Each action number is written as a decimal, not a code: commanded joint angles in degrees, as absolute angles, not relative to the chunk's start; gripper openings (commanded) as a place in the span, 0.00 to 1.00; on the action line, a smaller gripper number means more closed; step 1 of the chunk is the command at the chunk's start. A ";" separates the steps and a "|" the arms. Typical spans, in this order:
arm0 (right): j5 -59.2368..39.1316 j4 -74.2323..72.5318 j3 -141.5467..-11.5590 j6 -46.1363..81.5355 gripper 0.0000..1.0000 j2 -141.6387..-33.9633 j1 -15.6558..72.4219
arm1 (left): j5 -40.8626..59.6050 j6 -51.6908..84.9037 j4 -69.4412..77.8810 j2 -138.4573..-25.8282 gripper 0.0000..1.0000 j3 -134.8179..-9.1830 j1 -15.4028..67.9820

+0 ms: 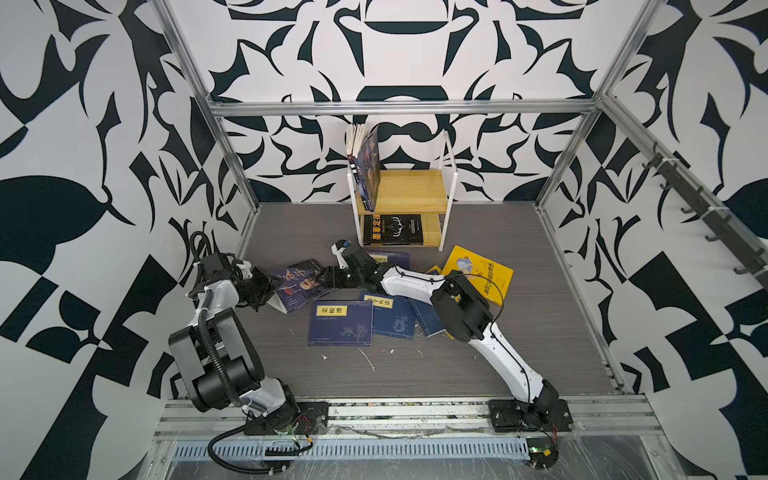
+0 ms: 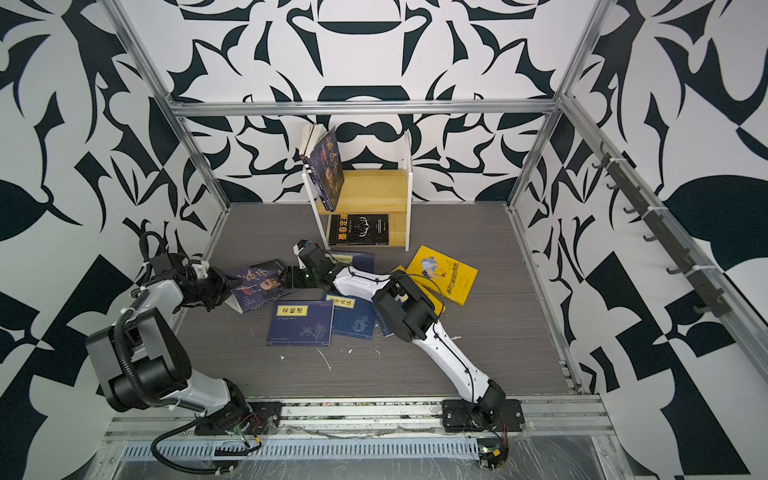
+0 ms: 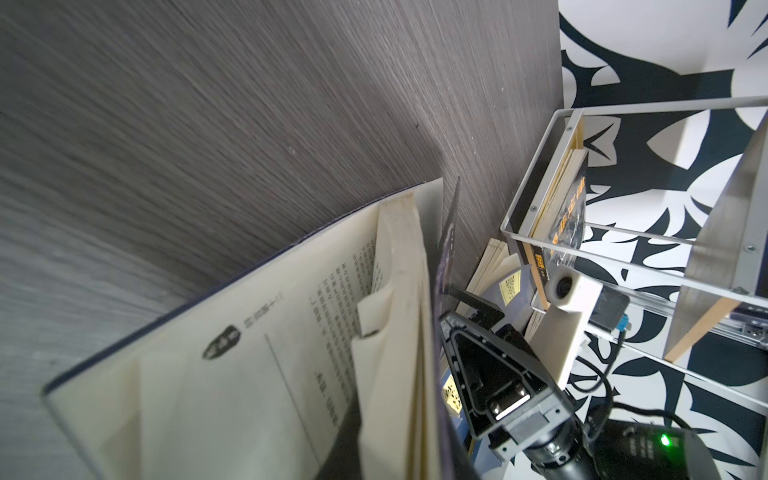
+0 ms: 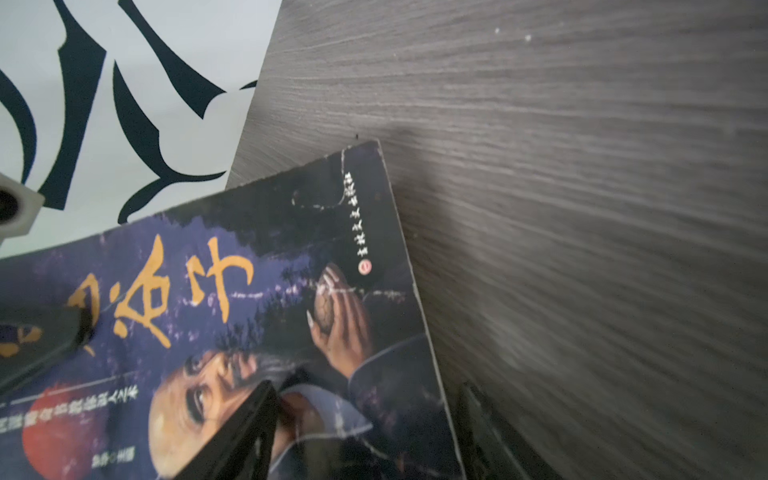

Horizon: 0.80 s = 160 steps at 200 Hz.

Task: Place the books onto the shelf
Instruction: 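Close the right gripper on the purple book held by the left gripper, then raise the book upright with the right gripper while left gripper releases and draws back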

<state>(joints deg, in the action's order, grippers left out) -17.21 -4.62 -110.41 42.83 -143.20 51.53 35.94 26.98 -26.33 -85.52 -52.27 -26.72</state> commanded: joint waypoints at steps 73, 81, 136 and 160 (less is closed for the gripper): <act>-12.10 -8.67 -93.04 35.57 0.84 -124.94 53.09 | 39.10 29.09 -26.63 -83.29 0.00 -54.81 -24.43; -11.81 -8.34 -92.36 35.14 0.84 -124.04 53.08 | 39.14 29.17 -26.70 -83.32 0.00 -54.85 -24.35; -8.60 -4.07 -89.69 31.25 0.85 -119.62 53.06 | 39.40 30.04 -26.68 -83.23 0.00 -55.17 -24.09; -6.81 -4.04 -86.68 29.25 0.85 -117.34 53.14 | 39.56 30.15 -26.55 -83.26 0.00 -55.20 -23.73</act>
<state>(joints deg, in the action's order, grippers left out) -9.19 -3.95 -88.82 32.64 -122.13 52.51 38.41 28.86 -27.11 -84.66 -52.80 -24.05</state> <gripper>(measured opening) 0.851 0.157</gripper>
